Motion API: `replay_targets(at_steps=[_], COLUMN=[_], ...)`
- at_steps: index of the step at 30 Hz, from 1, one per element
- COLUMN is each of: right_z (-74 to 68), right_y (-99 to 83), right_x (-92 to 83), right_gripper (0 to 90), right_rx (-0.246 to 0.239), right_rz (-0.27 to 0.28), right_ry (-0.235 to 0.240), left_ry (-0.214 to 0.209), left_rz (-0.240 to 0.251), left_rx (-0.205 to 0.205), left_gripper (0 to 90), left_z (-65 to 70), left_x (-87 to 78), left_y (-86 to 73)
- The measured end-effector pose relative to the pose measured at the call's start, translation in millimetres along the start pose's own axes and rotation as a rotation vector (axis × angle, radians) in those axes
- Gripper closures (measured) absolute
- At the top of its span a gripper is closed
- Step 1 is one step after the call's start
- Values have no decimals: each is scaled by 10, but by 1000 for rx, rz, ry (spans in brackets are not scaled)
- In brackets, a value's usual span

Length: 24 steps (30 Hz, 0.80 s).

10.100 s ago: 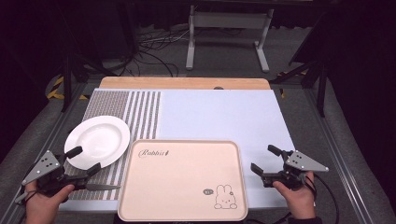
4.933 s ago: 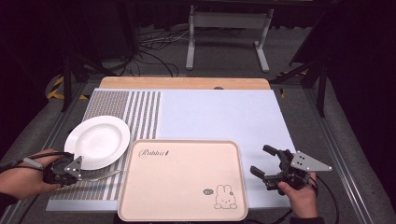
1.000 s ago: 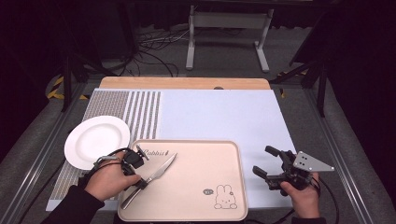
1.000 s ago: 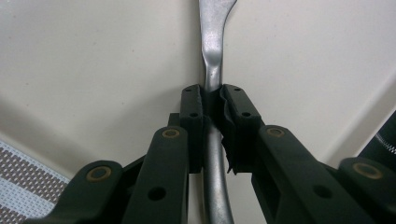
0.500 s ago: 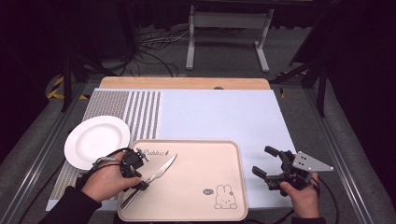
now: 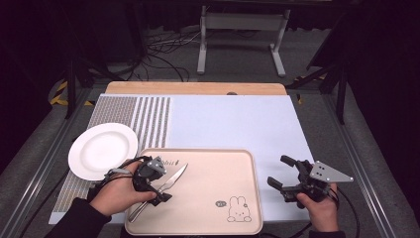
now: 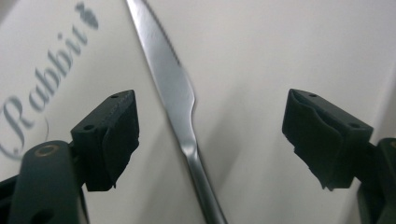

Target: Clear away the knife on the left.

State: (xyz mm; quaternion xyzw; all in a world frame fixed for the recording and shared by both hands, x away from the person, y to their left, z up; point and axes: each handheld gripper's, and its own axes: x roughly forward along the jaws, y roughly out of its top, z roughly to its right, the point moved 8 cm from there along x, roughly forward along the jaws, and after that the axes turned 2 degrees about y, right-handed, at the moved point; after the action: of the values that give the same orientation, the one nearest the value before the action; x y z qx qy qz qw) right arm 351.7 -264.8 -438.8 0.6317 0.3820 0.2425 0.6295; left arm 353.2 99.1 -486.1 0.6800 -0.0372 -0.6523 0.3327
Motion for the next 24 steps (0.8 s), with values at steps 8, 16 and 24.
replay_targets(at_steps=[8,16,24], right_z=[1,-1,3], right_y=[-12,-22,-25], right_x=[6,9,8], right_gripper=[75,77,77], right_rx=[-2,-7,-9], right_rz=[-6,-11,-13], right_ry=[4,7,5], left_ry=[-35,-35,-17], left_rz=[34,0,-17], left_rx=[129,144,137], left_gripper=[758,900,900], left_z=[70,54,-20], left_x=[111,272,263], left_y=[145,134,67])
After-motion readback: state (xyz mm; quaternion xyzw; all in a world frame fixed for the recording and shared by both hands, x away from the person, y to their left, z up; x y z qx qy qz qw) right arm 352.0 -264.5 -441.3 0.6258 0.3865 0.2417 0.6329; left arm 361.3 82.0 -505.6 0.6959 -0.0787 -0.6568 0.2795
